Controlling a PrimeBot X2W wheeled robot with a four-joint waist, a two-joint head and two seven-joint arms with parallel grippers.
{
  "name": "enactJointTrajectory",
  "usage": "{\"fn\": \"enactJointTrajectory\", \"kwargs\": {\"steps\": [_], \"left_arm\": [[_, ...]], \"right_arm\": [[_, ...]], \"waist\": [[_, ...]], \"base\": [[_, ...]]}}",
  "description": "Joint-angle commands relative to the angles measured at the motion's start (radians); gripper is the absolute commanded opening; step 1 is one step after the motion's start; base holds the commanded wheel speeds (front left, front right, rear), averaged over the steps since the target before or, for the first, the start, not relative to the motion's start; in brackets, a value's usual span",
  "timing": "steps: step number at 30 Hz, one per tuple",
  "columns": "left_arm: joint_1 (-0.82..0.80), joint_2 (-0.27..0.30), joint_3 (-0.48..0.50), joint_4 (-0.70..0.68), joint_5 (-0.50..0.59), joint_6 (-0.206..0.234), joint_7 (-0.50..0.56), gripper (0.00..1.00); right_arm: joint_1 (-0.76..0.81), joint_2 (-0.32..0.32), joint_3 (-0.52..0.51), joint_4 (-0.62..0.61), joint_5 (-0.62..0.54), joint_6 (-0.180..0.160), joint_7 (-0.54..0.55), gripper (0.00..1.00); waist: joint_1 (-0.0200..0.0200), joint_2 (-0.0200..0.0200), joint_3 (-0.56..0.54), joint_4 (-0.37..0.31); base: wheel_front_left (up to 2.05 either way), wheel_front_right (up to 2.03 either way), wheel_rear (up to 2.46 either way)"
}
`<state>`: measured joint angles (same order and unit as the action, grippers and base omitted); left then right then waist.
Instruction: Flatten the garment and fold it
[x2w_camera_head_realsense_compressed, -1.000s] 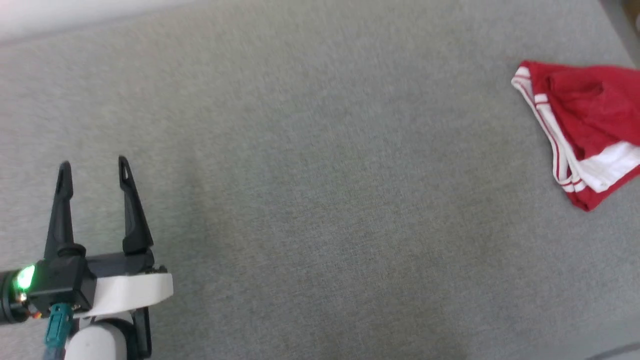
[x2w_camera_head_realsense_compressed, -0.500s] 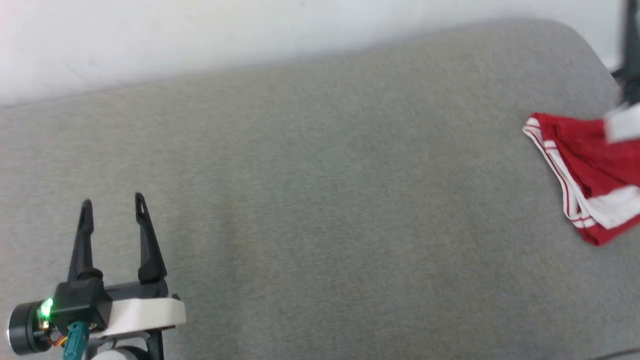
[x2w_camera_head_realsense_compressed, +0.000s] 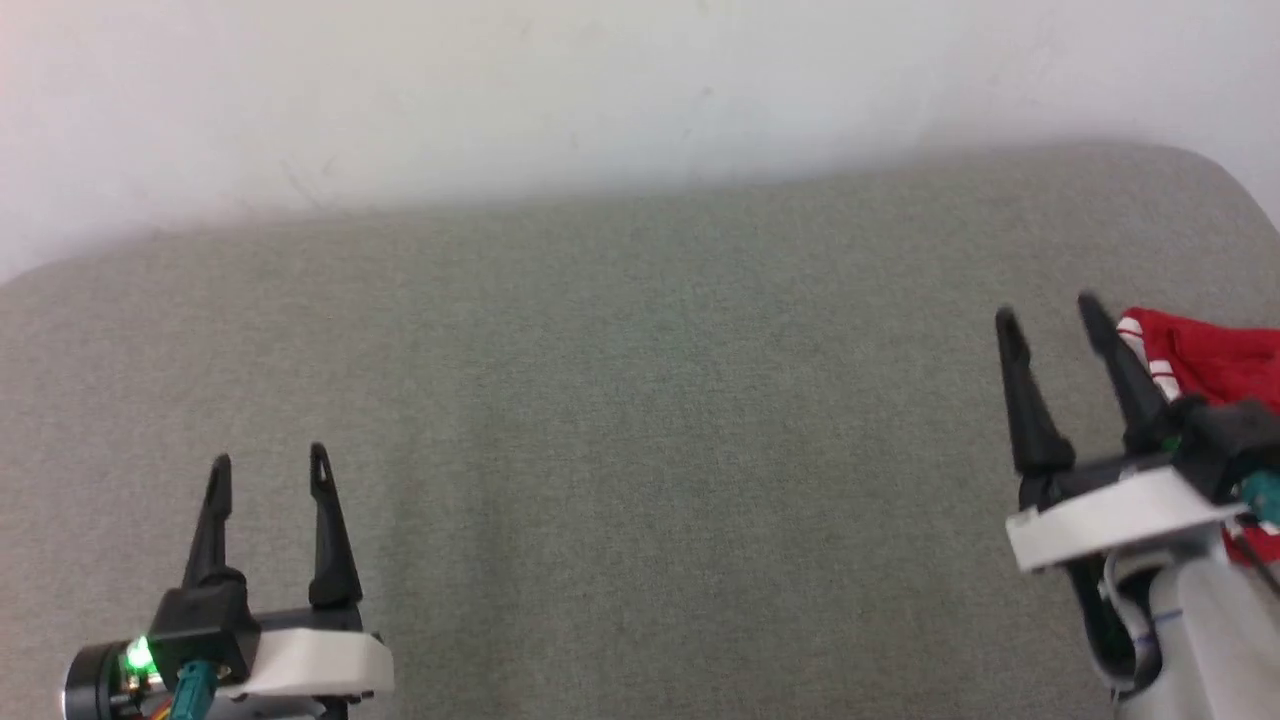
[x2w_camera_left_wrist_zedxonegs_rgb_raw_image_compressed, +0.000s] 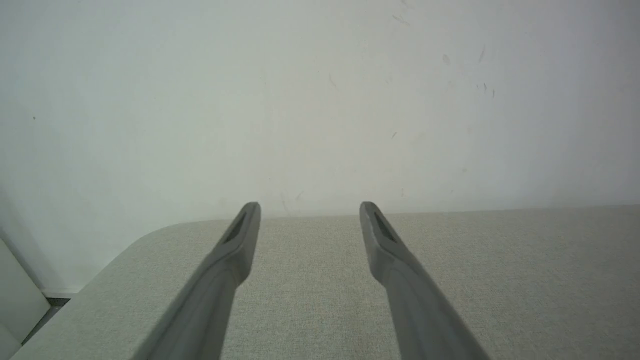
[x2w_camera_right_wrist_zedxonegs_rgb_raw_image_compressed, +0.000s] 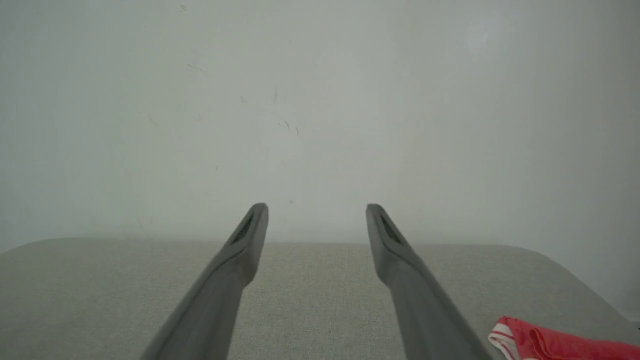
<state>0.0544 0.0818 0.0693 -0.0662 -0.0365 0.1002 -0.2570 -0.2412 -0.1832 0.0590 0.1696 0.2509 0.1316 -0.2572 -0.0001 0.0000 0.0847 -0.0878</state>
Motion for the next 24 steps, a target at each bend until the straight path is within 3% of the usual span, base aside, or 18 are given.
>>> {"fn": "enactJointTrajectory", "kwargs": {"steps": [1,16,17,24], "left_arm": [[0.019,-0.005,-0.003,0.013,0.0,-0.007,-0.005,1.0],[0.077,-0.015,-0.003,0.059,-0.007,-0.029,-0.005,1.0],[0.069,-0.013,-0.005,0.057,-0.006,-0.028,0.001,0.0],[0.064,-0.014,-0.009,0.057,-0.004,-0.031,0.012,0.0]], "right_arm": [[0.038,0.013,-0.009,0.004,0.008,-0.001,-0.004,1.0],[0.203,0.048,-0.033,-0.023,-0.005,-0.001,-0.004,1.0],[0.19,0.043,-0.029,-0.019,-0.002,0.0,0.001,0.0],[0.191,0.046,-0.029,-0.025,-0.013,0.0,0.012,0.0]], "waist": [[0.0001,0.0,-0.031,0.023],[0.0001,0.0,-0.093,0.032],[0.0001,0.0,-0.093,0.032],[0.0001,0.0,-0.093,0.034]], "base": [[0.0,0.0,0.0],[0.0,0.0,0.0],[0.0,0.0,0.0],[0.0,0.0,0.0]]}}
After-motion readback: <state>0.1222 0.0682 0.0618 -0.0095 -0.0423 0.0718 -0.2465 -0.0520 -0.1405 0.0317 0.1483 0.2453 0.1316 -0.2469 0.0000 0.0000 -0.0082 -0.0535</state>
